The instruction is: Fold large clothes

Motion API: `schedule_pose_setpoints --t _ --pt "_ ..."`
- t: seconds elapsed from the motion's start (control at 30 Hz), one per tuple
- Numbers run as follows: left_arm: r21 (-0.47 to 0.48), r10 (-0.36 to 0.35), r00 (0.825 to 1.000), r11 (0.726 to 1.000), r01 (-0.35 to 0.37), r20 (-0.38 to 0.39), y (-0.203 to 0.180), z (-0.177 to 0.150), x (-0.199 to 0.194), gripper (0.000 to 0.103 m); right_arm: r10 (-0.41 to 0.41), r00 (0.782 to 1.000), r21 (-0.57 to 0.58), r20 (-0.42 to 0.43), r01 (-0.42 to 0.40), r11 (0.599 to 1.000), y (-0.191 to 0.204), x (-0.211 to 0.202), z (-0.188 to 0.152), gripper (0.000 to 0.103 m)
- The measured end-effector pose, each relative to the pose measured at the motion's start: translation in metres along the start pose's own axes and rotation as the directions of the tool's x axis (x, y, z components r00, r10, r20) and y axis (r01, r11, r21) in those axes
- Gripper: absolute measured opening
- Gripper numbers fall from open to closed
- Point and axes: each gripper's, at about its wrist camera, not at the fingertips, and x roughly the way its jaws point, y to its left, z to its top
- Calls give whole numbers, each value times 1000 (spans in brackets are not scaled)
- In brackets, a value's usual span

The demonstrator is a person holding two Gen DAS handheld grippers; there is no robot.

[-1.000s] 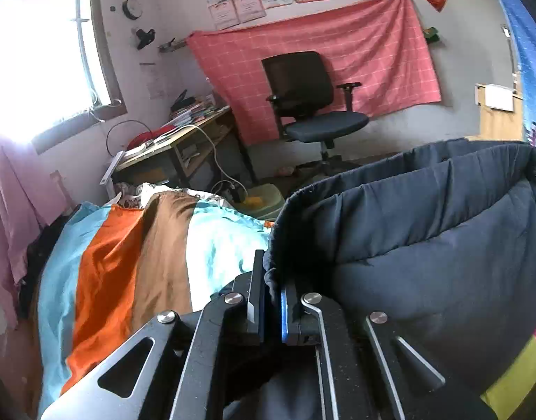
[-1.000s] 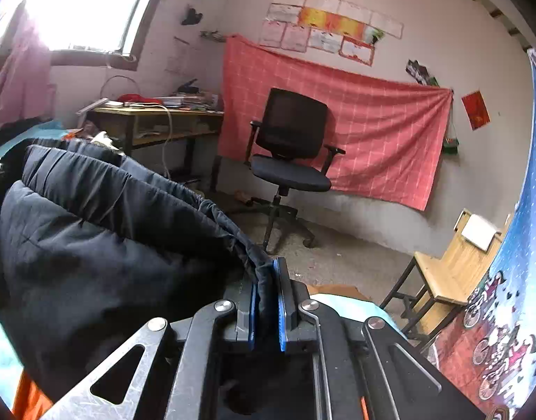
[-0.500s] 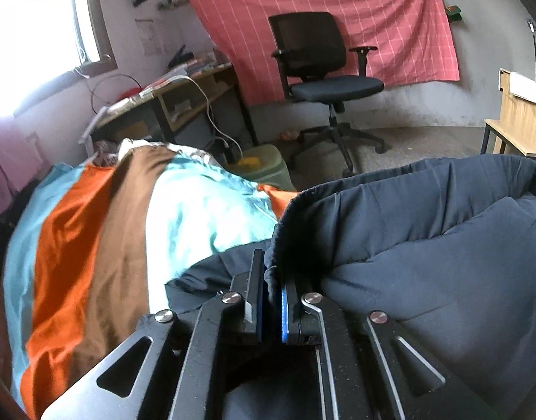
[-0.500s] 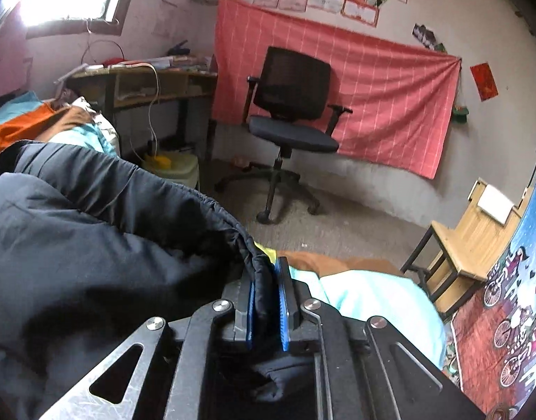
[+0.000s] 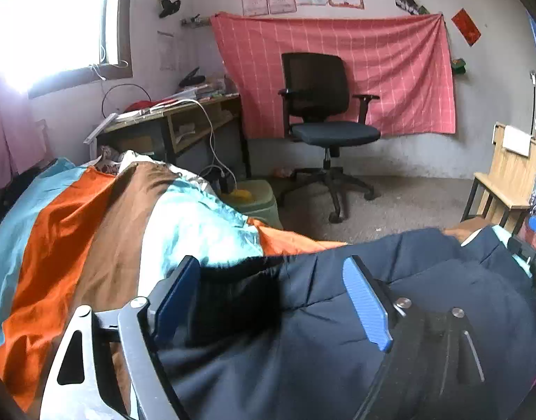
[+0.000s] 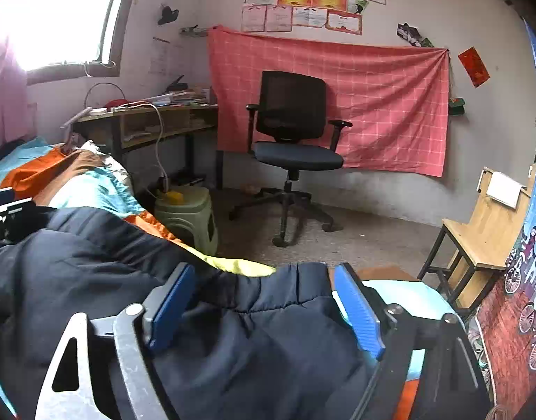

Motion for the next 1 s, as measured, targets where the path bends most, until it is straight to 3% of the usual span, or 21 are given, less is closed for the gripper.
schedule_pose_setpoints --t 0.13,0.3,0.4,0.5,0.63,0.77,0.83,1.0 --pt "-16 -47 998 999 47 42 -3 -3 -27 83 52 998 9 18 -52 999 3 -18 -4 101" --pt "-12 -151 988 988 152 41 -12 -32 -54 89 127 992 -10 5 -127 992 9 -43 -25 103" --pt "46 -210 978 977 209 5 -27 -55 -55 90 236 970 -23 -53 -237 971 17 -45 -42 103" --pt "121 -168 985 978 172 -42 -47 -66 -36 90 260 961 -71 -94 -267 961 39 -30 -47 103" --pt "60 -136 990 989 138 -39 -46 -51 -4 96 226 966 -116 -128 -240 964 62 11 -36 103" --pt "20 -85 995 996 87 -61 -32 -34 27 98 200 966 -40 -165 -210 977 54 53 -17 103" --pt "18 -47 996 999 48 -80 -26 -28 43 100 197 953 -10 -229 -204 979 48 78 -15 103" --pt "-29 -94 983 995 91 -155 -10 -30 70 102 248 921 108 -301 -225 968 28 117 -24 103"
